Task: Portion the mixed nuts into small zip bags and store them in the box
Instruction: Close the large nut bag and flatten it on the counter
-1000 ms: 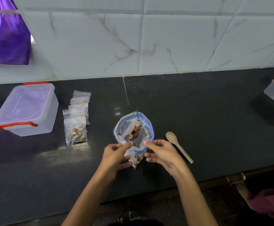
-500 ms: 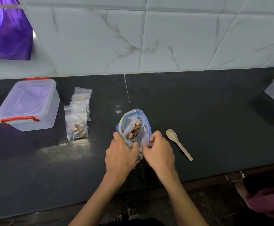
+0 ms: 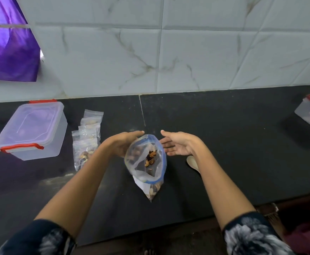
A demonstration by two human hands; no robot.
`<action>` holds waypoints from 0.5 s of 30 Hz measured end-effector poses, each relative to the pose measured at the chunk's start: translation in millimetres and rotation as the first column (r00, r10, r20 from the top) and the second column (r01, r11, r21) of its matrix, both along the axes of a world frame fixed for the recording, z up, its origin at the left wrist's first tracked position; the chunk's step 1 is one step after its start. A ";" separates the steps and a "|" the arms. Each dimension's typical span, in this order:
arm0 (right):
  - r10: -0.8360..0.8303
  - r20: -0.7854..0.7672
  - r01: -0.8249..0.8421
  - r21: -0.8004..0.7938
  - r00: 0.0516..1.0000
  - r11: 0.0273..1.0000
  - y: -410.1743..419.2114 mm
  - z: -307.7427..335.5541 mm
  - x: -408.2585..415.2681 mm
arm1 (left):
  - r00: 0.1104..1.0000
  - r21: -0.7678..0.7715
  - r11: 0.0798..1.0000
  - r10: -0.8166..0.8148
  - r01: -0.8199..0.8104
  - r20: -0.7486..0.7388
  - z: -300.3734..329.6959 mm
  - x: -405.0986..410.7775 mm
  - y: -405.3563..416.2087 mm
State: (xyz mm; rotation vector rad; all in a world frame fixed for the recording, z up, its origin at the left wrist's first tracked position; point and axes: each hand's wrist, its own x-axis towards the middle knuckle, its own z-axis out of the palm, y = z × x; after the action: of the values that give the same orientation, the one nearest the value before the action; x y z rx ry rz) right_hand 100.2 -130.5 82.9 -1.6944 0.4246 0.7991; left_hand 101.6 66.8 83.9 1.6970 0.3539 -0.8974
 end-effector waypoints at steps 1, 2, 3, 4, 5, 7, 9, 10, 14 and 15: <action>0.021 -0.021 -0.020 0.024 1.000 1.000 1.4 0.3 3.2 | 0.998 -0.044 0.998 -0.034 0.032 -0.055 -0.9 1.4 -2.3; 0.032 -0.029 -0.031 0.032 0.999 0.999 2.0 0.0 6.5 | 0.996 -0.069 0.997 -0.050 0.045 -0.075 -1.3 2.5 -4.5; 0.039 -0.033 -0.038 0.037 0.999 0.999 2.3 0.0 8.9 | 0.996 -0.079 0.996 -0.055 0.049 -0.072 -1.7 3.5 -6.9; 0.046 -0.039 -0.044 0.047 0.998 0.998 2.6 -0.1 10.7 | 0.996 -0.091 0.995 -0.052 0.046 -0.067 -2.3 4.7 -8.3; 0.049 -0.044 -0.046 0.068 0.998 0.997 1.9 -0.8 12.3 | 0.997 -0.103 0.994 -0.042 0.035 -0.063 -3.5 6.3 -8.8; 0.049 -0.041 -0.044 0.116 0.998 0.992 -0.6 -4.3 15.8 | 0.998 -0.112 0.993 -0.042 0.037 -0.041 -8.7 12.0 -7.3; 0.063 -0.030 -0.059 0.141 0.998 0.988 -3.2 -7.7 18.7 | 0.996 -0.079 0.993 -0.087 0.086 -0.009 -8.6 14.2 -6.1; 0.080 -0.020 -0.076 0.151 0.997 0.986 -4.1 -8.9 20.1 | 0.994 -0.076 0.991 -0.108 0.108 0.008 -8.4 15.6 -6.0; 0.143 0.012 -0.143 0.192 0.990 0.971 -7.5 -7.1 22.1 | 0.983 -0.093 0.979 -0.178 0.182 0.048 0.6 18.9 -8.4; 0.152 0.016 -0.152 0.199 0.988 0.968 -8.9 -6.1 22.0 | 0.980 -0.103 0.975 -0.193 0.197 0.050 2.0 20.3 -7.6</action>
State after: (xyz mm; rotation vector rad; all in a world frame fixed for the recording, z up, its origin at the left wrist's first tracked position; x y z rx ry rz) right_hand 122.2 -139.4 76.8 -1.5523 0.2071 0.9216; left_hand 121.9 59.1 85.9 1.6666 0.1103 -1.0060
